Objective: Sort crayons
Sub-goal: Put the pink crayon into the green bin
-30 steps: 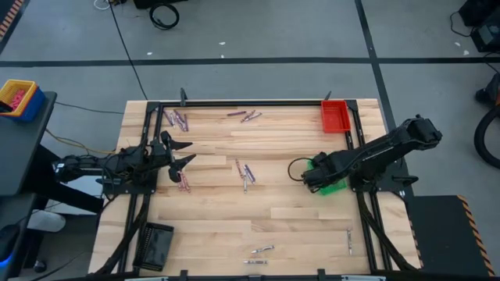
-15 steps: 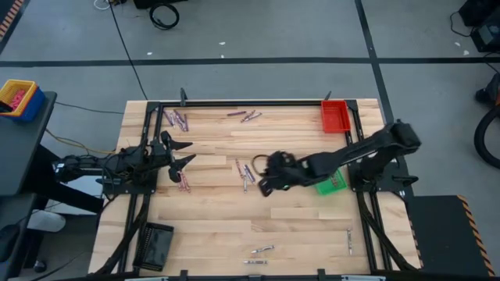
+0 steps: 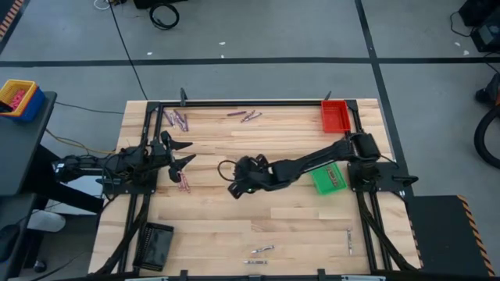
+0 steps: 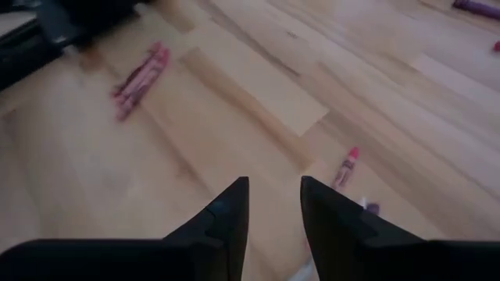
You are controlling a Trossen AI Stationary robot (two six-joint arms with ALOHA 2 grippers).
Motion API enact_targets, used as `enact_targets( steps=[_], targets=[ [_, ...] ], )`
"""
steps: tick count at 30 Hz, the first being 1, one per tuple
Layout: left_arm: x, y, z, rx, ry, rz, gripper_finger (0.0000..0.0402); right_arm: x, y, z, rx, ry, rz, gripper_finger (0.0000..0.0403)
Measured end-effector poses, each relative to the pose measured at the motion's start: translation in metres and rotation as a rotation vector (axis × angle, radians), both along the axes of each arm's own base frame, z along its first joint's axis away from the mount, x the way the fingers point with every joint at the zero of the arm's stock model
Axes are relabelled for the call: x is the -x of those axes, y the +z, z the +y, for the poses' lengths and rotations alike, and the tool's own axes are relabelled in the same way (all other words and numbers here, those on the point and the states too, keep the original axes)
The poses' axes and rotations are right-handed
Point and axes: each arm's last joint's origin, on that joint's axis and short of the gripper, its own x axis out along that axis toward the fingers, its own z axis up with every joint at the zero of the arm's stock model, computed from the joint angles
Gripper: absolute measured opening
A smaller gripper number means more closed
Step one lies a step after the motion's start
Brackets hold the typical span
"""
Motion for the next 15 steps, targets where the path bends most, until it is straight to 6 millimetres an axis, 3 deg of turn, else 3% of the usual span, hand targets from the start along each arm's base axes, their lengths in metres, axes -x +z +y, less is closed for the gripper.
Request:
enact_targets(
  steps=[9,15],
  targets=[
    [0.000,0.000,0.000,0.000,0.000,0.000,0.0240,-0.012,-0.056,-0.038,0.042,-0.130,0.114,0.0126],
    [0.000,0.000,0.000,0.000,0.000,0.000,0.0240,-0.012,-0.061,-0.047,0.089,-0.154,0.134,0.0126]
  ],
)
